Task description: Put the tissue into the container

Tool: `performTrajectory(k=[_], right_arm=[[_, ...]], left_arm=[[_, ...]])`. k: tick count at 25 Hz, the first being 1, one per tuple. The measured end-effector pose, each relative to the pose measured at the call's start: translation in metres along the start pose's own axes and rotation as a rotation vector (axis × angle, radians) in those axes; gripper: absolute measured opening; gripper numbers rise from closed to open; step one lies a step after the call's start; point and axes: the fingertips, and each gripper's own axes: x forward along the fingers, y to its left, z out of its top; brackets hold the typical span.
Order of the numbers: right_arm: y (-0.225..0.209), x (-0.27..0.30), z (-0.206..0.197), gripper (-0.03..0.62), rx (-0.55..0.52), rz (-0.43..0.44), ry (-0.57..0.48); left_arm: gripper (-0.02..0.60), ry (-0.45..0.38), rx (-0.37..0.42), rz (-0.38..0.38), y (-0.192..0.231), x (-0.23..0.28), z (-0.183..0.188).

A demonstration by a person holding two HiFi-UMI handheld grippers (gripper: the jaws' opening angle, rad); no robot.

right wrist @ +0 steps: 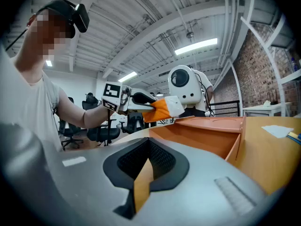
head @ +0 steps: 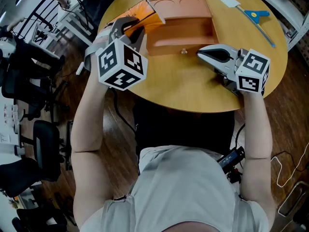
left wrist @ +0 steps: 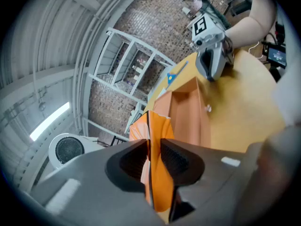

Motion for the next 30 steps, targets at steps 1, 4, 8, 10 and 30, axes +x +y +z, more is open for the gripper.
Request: performTrajectory(k=[1, 4, 8, 10, 30], right_arm=[[0.001, 0.001, -0.001, 0.002, 0.001, 0.003, 0.0], [0.003, 0.003, -0.002, 0.002, 0.003, 0.009, -0.001], [0.003, 0.004, -0.001, 0.002, 0.001, 0.011, -0.002], [0.004, 0.004, -0.001, 0.002, 0.0, 0.011, -0.002], [0.003, 0.003, -0.001, 0.002, 0.003, 0.013, 0.0]], left_arm=[[0.095, -0.021, 0.026, -0.024, -0.008, 0.001, 0.015], [0.097, -0.063, 0.12, -0.09, -0.032, 0.008, 0.056], [0.098, -0.073, 0.222, -0.16, -0.061, 0.031, 0.086], [0.098, -0.066, 0.238, -0.203, -0.072, 0.041, 0.092], [0.103, -0.359, -0.259, -0.199, -0.032, 0.01, 0.098]])
